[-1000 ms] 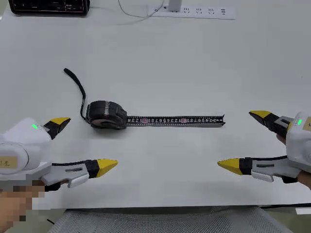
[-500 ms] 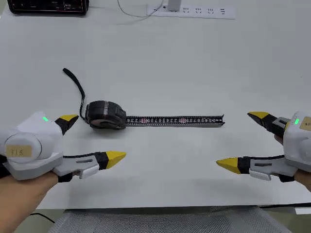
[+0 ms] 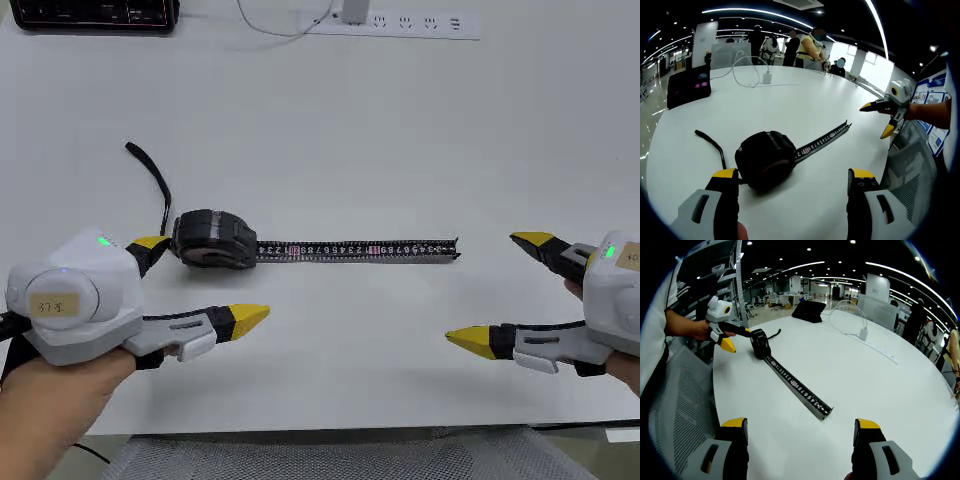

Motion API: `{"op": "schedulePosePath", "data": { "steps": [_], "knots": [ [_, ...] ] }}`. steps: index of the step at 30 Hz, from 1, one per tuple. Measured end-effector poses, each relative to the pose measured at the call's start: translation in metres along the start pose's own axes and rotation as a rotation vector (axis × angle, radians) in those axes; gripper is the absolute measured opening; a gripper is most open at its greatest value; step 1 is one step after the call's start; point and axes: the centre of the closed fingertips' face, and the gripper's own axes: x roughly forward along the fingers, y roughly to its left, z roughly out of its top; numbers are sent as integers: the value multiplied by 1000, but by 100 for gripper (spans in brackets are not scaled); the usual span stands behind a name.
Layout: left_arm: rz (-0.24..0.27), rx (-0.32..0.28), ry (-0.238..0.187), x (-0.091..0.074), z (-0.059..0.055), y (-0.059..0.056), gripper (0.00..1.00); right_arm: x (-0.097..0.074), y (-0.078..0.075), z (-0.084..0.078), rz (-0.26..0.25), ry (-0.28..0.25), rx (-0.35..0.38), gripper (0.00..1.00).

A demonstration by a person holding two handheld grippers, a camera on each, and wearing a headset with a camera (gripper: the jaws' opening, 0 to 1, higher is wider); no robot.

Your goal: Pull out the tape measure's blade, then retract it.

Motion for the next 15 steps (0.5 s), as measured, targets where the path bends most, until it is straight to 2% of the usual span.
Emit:
{"op": "schedulePosePath", "data": {
  "steps": [4,8,15],
  "knots": [
    [14,-26,-9,1,1,0,88,0,0,0,1,1,-3,86],
    [38,-35,-10,4,1,3,86,0,-1,0,7,8,-25,81],
    [86,-75,-16,8,3,6,83,1,-11,-5,25,59,-64,77]
  ]
}}
